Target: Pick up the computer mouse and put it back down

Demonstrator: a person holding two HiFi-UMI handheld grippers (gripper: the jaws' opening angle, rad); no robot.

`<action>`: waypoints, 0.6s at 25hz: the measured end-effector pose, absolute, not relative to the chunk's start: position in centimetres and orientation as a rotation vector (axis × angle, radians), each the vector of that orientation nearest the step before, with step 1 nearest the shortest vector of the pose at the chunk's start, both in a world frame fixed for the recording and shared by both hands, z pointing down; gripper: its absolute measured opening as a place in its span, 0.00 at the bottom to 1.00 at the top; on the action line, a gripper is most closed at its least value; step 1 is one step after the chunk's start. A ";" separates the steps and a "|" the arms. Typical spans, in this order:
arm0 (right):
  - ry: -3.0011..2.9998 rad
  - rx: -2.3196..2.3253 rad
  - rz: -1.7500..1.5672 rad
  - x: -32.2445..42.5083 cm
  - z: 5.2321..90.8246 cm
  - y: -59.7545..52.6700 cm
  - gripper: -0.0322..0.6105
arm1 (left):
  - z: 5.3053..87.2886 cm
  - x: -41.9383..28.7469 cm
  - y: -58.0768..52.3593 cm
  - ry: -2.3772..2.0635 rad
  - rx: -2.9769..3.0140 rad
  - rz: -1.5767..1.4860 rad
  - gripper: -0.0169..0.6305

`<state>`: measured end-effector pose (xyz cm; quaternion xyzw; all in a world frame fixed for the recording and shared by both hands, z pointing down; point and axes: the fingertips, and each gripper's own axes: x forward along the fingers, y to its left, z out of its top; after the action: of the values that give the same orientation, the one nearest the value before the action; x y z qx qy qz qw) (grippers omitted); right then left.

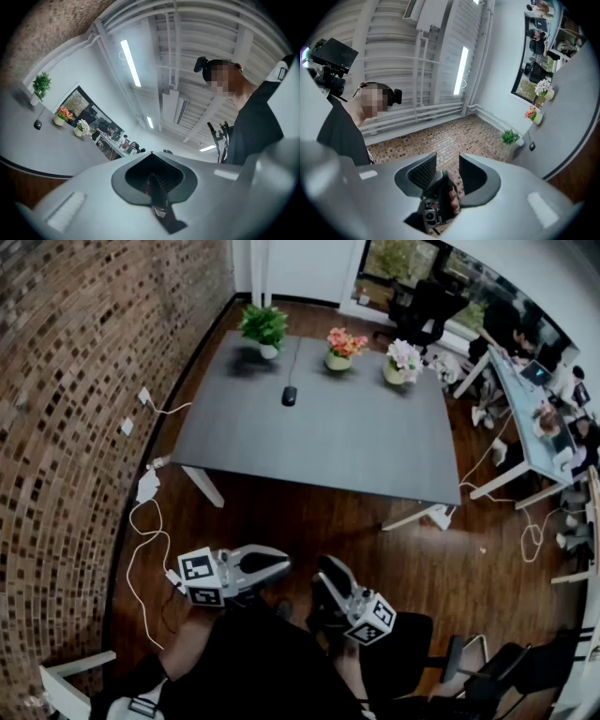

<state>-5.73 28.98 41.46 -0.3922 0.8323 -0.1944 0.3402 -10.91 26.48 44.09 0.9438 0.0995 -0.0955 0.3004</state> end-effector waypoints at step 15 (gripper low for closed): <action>2.249 -1.073 -0.607 -10.9 40.7 6.2 0.26 | 43.2 -14.9 0.3 0.150 2.463 -0.423 0.03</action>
<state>-10.86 6.24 40.65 -0.4011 0.8406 -0.2270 0.2846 -14.90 0.34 43.17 0.9342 0.0569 -0.1605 0.3135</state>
